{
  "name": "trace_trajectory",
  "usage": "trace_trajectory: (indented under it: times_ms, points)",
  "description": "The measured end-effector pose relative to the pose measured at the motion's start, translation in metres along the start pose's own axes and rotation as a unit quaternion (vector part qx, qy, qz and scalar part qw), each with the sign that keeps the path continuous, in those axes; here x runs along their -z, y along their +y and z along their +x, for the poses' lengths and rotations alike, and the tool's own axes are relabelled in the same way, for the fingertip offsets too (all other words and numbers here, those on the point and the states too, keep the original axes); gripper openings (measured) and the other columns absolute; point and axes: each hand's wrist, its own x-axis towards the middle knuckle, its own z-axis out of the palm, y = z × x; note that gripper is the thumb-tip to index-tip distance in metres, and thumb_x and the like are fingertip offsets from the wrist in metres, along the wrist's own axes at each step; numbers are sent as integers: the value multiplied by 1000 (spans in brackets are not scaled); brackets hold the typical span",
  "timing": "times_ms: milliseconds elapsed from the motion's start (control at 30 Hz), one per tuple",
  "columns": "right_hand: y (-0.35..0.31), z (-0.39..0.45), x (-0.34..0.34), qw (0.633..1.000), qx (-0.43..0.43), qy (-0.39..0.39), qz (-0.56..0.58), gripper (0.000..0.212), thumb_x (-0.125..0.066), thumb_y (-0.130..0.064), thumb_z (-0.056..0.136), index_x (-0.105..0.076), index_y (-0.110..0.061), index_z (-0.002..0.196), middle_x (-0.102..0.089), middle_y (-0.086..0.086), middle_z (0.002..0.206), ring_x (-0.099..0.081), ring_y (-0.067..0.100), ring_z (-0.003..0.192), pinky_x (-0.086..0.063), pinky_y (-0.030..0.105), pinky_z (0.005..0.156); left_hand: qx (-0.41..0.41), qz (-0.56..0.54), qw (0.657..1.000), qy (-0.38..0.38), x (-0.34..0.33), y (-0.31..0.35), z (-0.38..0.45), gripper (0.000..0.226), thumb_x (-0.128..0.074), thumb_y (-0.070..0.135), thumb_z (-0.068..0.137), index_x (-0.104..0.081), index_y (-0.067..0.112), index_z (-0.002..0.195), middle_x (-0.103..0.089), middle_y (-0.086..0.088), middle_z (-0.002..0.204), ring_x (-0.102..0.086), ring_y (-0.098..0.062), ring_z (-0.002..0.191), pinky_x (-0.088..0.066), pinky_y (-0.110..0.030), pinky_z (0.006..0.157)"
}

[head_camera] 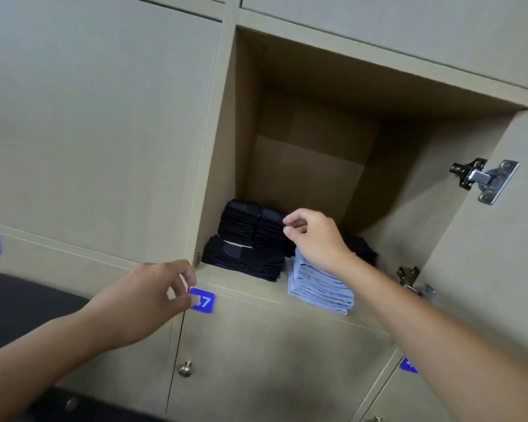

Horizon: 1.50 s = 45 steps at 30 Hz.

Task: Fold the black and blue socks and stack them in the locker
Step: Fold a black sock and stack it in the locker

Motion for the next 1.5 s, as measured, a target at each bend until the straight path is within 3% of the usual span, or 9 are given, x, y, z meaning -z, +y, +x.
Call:
trace_trajectory:
  times_ms: [100, 200, 367, 633, 800, 967, 1167, 1367, 1500]
  points:
    - [-14, -29, -13, 999, 7, 0, 39, 14, -63, -17, 96, -71, -21, 107, -69, -11, 101, -63, 2, 90, -46, 11, 78, 23, -3, 1000, 14, 10, -1, -8, 11, -70, 44, 91, -61, 38, 94, -68, 19, 85, -62, 4, 71, -50, -21, 67]
    - [-24, -51, -26, 998, 20, -22, 58, 15, -64, -20, 94, -70, -25, 107, -68, -13, 102, -63, 4, 93, -49, 18, 84, 48, 6, 999, 19, 21, -2, -19, 13, -72, 45, 89, -62, 36, 92, -68, 16, 84, -63, -1, 69, -51, -26, 71]
    - [-39, -72, -36, 994, 50, -65, 75, 17, -65, -24, 93, -68, -27, 109, -68, -13, 103, -63, 6, 96, -52, 26, 89, 79, 45, 996, 24, 53, 7, -45, 11, -72, 43, 89, -63, 36, 92, -70, 15, 85, -65, -3, 71, -48, -23, 70]
    - [-84, -88, -54, 978, 106, -143, 108, 22, -69, -20, 92, -69, -21, 115, -68, -8, 104, -64, 5, 91, -43, 4, 74, 139, 105, 982, 74, 127, 0, -118, 11, -70, 44, 90, -64, 35, 93, -70, 16, 88, -66, -6, 78, -53, -30, 77]
    - [-109, -90, -71, 968, 125, -178, 123, 23, -70, -22, 93, -68, -24, 116, -68, -11, 105, -64, 4, 95, -49, 19, 89, 169, 134, 972, 89, 155, -19, -160, 10, -71, 43, 89, -65, 35, 90, -68, 17, 87, -66, -7, 78, -56, -37, 79]
    - [-145, -95, -103, 956, 151, -217, 129, 18, -71, -23, 92, -70, -26, 110, -70, -11, 101, -64, -1, 85, -46, 14, 83, 189, 151, 967, 74, 170, -36, -201, 13, -70, 45, 91, -65, 35, 97, -65, 20, 90, -63, -2, 81, -51, -31, 79]
    - [-205, -114, -137, 929, 223, -265, 128, 13, -70, -23, 93, -68, -29, 104, -68, -14, 92, -60, -9, 76, -40, 2, 69, 224, 141, 962, 67, 182, -68, -251, 15, -69, 44, 92, -66, 32, 100, -64, 20, 90, -64, -6, 87, -52, -32, 82]
    - [-264, -146, -163, 890, 277, -342, 120, 11, -69, -33, 93, -69, -33, 104, -70, -13, 95, -61, -3, 79, -42, 9, 68, 288, 148, 944, 64, 196, -97, -317, 18, -69, 50, 89, -65, 37, 100, -66, 19, 93, -64, 1, 87, -51, -30, 82]
    - [-305, -168, -180, 855, 312, -398, 116, 12, -68, -36, 93, -68, -34, 105, -70, -12, 98, -64, 3, 85, -43, 14, 68, 328, 156, 931, 31, 205, -104, -365, 12, -71, 46, 91, -62, 39, 97, -69, 18, 100, -66, -5, 93, -53, -33, 88]
